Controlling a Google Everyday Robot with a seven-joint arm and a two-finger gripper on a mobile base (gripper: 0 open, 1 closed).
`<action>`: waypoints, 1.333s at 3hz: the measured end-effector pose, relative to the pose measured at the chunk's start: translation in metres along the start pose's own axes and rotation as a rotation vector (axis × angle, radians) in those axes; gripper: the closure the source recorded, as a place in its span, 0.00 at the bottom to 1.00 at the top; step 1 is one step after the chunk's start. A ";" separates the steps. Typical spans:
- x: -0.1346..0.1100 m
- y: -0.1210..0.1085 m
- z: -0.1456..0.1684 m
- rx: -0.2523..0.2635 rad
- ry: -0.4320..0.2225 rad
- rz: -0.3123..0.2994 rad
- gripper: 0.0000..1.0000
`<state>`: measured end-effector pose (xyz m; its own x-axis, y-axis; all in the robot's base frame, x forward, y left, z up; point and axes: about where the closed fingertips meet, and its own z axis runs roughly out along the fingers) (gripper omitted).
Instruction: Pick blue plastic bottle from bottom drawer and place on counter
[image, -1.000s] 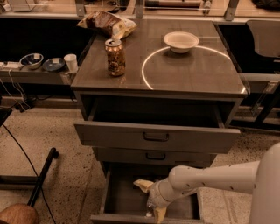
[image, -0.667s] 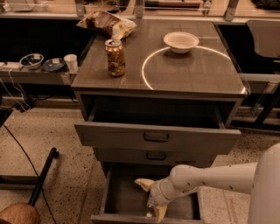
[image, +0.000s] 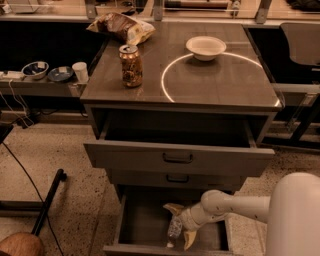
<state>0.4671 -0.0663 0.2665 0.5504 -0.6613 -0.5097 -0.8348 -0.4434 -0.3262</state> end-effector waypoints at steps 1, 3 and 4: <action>0.030 -0.006 0.024 0.004 0.043 -0.034 0.00; 0.078 -0.017 0.070 -0.001 0.122 -0.052 0.00; 0.101 -0.020 0.091 -0.005 0.138 -0.041 0.00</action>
Offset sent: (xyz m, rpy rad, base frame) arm 0.0672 -0.0036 -0.0876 -0.1318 -0.1370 0.0019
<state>0.5382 -0.0693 0.1496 0.5804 -0.7194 -0.3816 -0.8119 -0.4746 -0.3400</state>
